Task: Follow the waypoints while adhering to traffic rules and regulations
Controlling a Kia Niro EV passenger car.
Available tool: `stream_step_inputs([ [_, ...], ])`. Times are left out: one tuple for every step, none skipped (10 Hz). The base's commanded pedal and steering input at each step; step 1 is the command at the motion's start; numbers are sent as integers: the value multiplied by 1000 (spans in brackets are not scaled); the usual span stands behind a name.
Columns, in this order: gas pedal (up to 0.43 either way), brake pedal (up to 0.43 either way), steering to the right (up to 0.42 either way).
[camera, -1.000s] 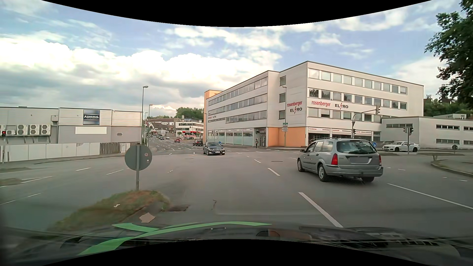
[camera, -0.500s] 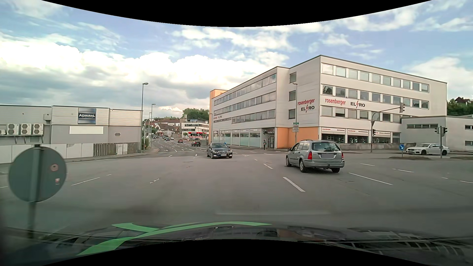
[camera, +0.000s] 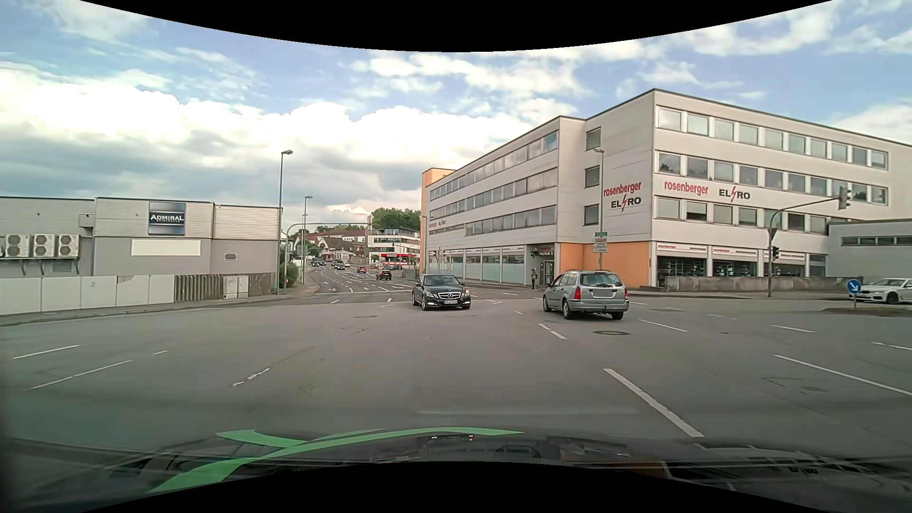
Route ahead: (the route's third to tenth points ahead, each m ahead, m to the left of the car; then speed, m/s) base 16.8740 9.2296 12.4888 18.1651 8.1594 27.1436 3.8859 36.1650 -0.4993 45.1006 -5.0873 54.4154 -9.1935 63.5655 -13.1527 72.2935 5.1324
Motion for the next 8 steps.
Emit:
stream_step_inputs([
  [0, 0, -102],
  [0, 0, -110],
  [0, 0, -116],
  [0, 0, -119],
  [0, 0, -122],
  [0, 0, -125],
  [0, 0, -130],
  [28, 0, -137],
])
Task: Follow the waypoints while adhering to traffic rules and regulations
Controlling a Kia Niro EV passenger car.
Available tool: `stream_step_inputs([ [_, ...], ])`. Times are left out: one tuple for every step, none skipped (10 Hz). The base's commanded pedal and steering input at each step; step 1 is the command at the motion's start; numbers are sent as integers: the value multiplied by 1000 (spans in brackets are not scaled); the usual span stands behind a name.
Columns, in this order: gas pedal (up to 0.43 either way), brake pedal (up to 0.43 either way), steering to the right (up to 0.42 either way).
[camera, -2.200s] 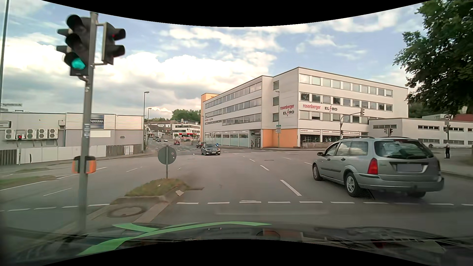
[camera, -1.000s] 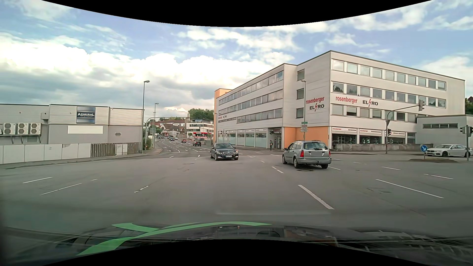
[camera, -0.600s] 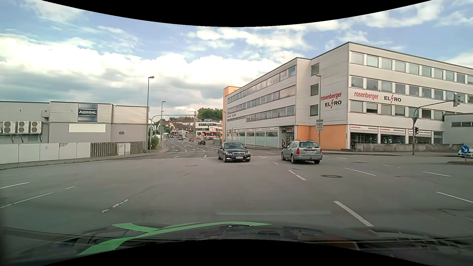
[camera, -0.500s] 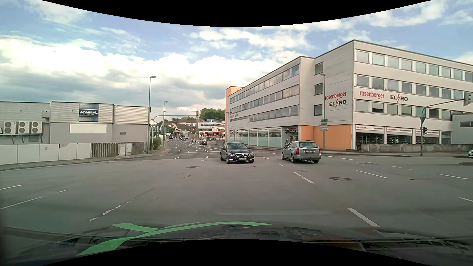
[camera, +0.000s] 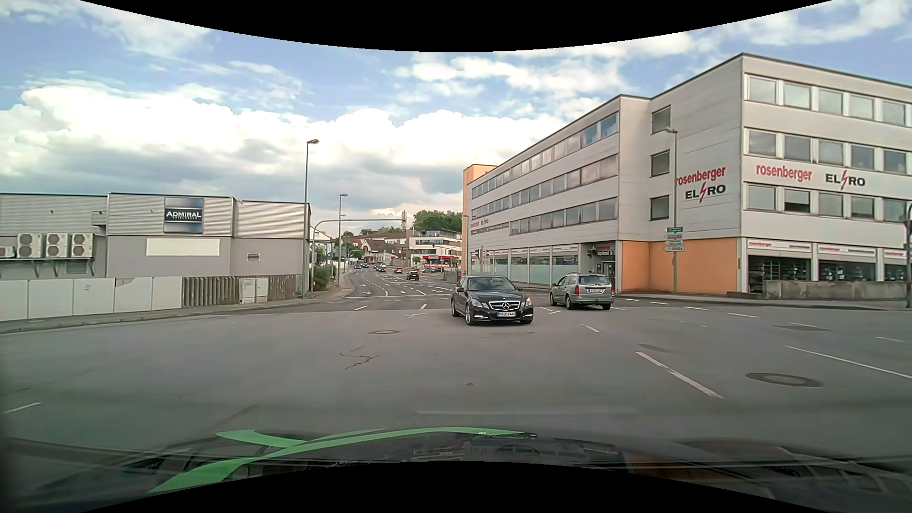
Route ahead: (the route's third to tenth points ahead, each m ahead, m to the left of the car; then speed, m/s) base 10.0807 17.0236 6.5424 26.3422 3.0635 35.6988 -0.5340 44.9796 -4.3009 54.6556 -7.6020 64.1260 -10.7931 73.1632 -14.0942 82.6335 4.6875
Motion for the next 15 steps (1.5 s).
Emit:
stream_step_inputs([
  [59, 0, -138],
  [59, 0, -138],
  [59, 0, -138],
  [79, 0, -138],
  [87, 0, -138],
  [87, 0, -138],
  [87, 0, -138],
  [87, 0, -140],
  [87, 0, -148],
  [79, 0, -156],
  [59, 0, -173],
  [59, 0, -190],
  [47, 0, -222],
  [47, 0, -256],
  [39, 0, -284],
])
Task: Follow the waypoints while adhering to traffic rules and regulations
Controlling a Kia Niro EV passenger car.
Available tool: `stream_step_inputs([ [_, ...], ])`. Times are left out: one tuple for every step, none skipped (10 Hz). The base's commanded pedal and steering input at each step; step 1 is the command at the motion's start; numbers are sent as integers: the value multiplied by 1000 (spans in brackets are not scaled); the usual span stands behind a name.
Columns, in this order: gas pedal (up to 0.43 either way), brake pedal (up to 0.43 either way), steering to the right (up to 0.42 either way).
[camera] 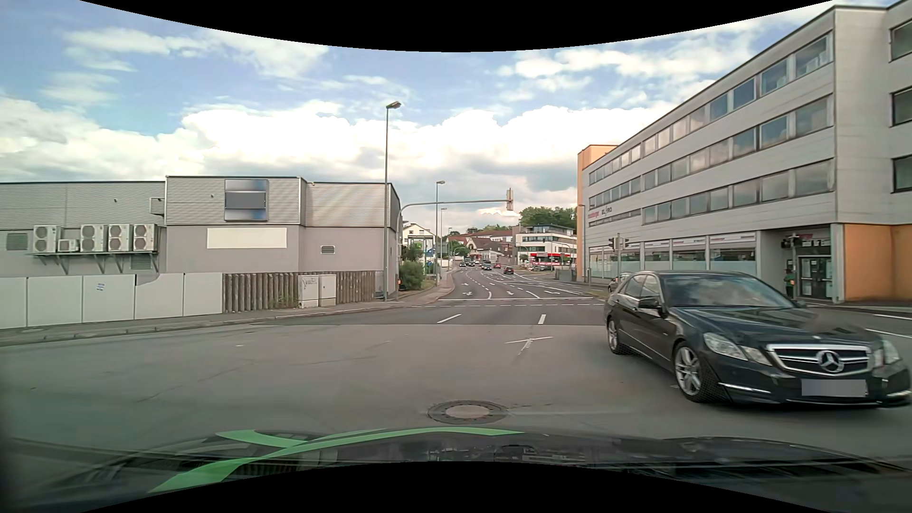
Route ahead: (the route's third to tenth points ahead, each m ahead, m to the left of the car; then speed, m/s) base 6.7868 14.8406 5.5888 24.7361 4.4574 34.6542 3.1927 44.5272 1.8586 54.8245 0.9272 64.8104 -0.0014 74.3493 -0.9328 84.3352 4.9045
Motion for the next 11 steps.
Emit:
stream_step_inputs([
  [28, 0, -313],
  [20, 0, -344],
  [20, 0, -371],
  [20, 0, -391],
  [20, 0, -411],
  [20, 0, -446],
  [20, 0, -482],
  [20, 0, -506],
  [20, 0, -523],
  [20, 0, -542],
  [20, 0, -565],
])
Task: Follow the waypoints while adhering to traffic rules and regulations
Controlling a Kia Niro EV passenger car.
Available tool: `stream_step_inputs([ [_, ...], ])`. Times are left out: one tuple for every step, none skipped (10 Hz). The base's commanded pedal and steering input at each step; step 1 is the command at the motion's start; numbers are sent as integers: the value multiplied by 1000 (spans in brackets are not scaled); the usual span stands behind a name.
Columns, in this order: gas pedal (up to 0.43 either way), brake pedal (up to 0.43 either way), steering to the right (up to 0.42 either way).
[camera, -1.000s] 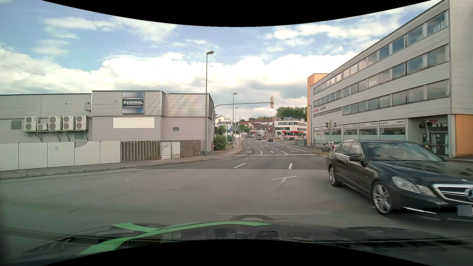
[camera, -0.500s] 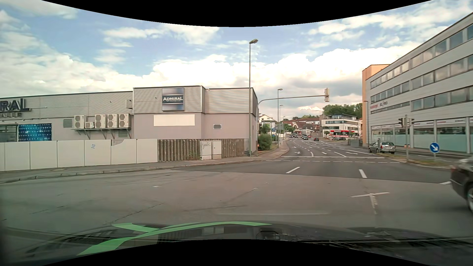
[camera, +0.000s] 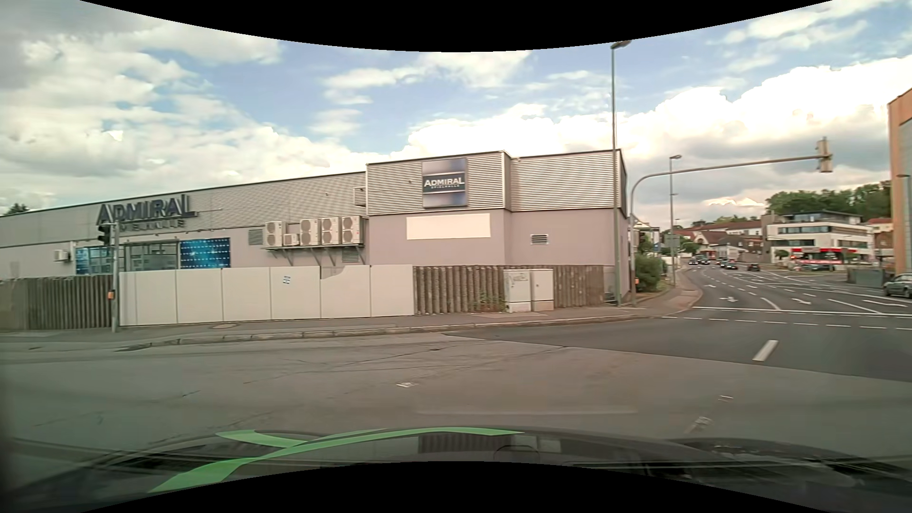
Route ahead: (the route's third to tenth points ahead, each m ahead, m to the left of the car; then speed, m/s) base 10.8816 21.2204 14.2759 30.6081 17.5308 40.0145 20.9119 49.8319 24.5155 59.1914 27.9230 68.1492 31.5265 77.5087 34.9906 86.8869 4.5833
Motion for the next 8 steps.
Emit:
stream_step_inputs([
  [20, 0, -575],
  [20, 0, -584],
  [20, 0, -590],
  [20, 0, -595],
  [39, 0, -600],
  [39, 0, -603],
  [39, 0, -605],
  [39, 0, -607],
])
